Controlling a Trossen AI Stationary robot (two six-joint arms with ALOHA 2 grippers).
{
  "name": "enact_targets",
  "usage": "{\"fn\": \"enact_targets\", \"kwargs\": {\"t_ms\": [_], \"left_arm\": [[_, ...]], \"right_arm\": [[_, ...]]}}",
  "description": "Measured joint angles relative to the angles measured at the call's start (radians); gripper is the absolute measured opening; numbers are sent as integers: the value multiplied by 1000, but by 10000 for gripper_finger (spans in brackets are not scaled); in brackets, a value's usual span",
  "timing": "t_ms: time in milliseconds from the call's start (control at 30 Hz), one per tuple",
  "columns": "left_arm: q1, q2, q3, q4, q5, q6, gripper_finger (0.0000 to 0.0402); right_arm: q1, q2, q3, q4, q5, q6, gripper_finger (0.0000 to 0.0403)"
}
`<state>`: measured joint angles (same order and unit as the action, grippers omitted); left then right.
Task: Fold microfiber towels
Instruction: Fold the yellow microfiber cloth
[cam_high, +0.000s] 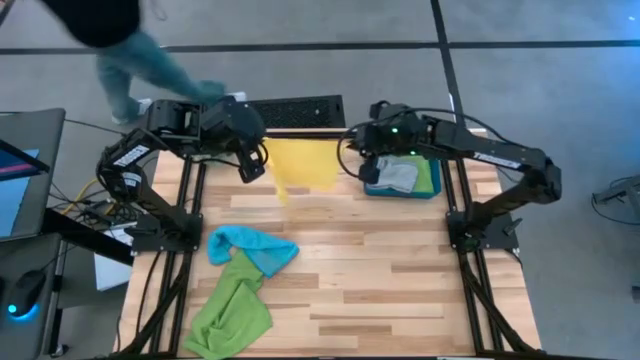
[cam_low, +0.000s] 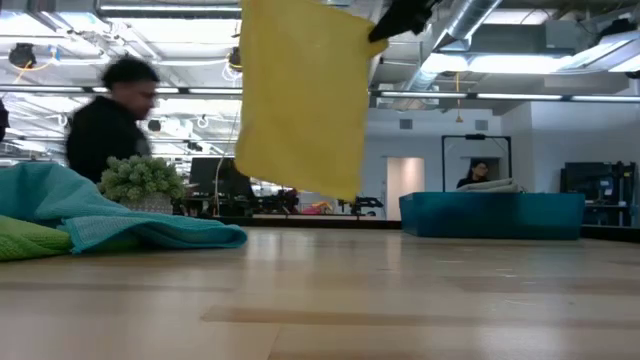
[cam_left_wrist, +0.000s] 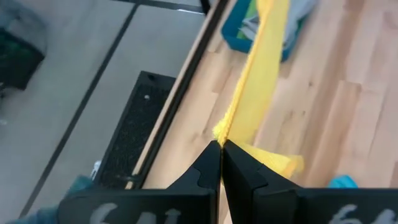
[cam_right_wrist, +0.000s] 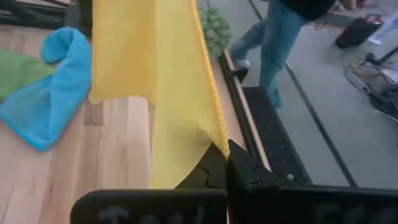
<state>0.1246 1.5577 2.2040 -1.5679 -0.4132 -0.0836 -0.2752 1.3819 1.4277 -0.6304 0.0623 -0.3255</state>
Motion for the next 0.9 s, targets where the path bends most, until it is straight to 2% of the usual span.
{"fn": "enact_targets", "kwargs": {"t_ms": [267,400,700,900], "left_arm": [[0,2,-3,15,82,47,0],[-7,4,-54,19,103,40,0],[-59,1,-160,86,149,35,0],[-110,1,-166,88,166,4,0]], "right_arm": [[26,-105,0,-87,60,66,4],[74,-161,0,-136,111,81,5],[187,-243,0,-241,121,154,4],[235,-250,0,-375,126,203,4]]}}
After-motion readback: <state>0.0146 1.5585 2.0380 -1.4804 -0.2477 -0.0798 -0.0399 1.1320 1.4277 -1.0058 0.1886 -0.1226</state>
